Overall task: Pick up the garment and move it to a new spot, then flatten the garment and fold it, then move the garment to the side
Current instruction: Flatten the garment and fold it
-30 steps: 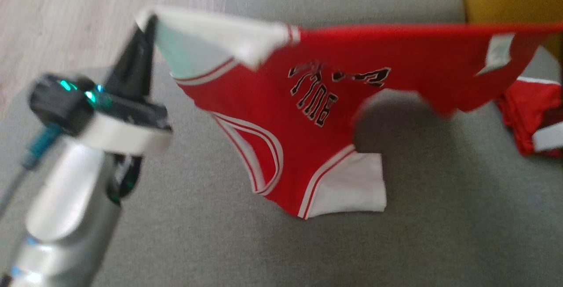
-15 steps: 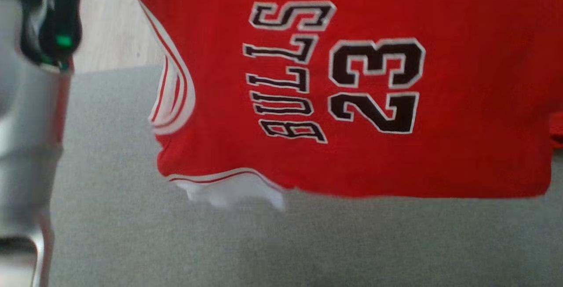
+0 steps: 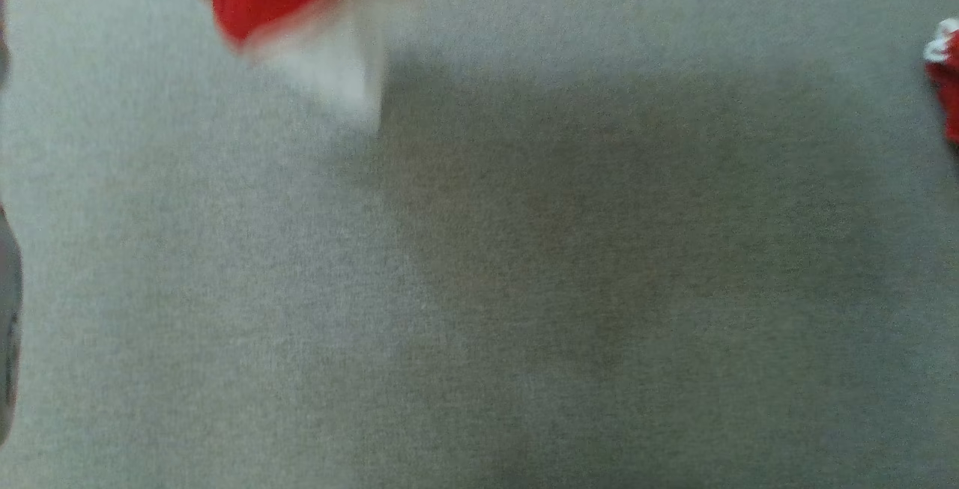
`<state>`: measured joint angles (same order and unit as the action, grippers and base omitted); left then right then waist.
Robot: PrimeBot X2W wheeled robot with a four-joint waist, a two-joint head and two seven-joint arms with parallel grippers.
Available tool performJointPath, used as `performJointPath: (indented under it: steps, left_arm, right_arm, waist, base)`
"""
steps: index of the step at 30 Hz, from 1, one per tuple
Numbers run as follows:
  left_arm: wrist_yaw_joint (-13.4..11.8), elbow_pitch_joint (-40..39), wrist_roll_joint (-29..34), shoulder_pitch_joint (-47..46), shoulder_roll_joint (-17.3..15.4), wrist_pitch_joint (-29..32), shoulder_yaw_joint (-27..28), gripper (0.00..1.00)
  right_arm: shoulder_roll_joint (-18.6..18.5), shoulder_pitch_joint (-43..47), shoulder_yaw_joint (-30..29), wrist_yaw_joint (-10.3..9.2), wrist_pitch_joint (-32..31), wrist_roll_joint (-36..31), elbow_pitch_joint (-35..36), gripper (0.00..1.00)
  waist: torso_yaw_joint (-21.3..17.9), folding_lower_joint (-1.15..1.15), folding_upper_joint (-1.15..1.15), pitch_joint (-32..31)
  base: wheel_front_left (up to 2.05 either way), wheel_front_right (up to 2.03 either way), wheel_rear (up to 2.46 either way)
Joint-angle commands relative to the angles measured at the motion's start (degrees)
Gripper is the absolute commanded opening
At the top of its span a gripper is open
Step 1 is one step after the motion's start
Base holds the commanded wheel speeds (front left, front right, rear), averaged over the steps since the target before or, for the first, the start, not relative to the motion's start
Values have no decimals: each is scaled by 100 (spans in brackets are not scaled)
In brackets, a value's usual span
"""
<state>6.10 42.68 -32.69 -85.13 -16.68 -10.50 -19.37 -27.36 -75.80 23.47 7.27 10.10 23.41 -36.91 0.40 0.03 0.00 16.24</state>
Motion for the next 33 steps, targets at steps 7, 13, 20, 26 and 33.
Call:
performJointPath:
  steps: [7, 13, 20, 26, 33]
  left_arm:
    - [121, 171, -240, -156, 32, -287, -28, 0]
    - [136, -170, -842, 1114, 42, -303, -610, 0]
    - [137, -1171, -1518, 3006, -323, -369, -1190, 0]
    - [-17, -2179, -1502, 4872, -782, -434, -1197, 0]
    - [-452, -3278, -1591, 7103, -1022, -446, -1196, 0]
  right_arm:
    - [-141, -205, 353, 22, 354, 83, -534, 0]
    - [-324, 302, 605, 22, 461, 298, -982, 0]
    - [-540, 1425, 617, 22, 487, 667, -1003, 0]
    - [-634, 2963, 104, 22, 488, 916, -305, 0]
    - [-685, 4794, -223, 22, 489, 894, 513, 0]
  waist:
    - [302, -3, 0, 486]
    - [459, -3, 0, 596]
    - [482, -3, 0, 339]
    - [328, -3, 0, -105]
    - [188, -3, 0, -622]
  base:
    - [0, 0, 0]
    - [0, 0, 0]
    - [0, 0, 0]
    - [0, 0, 0]
    - [0, 0, 0]
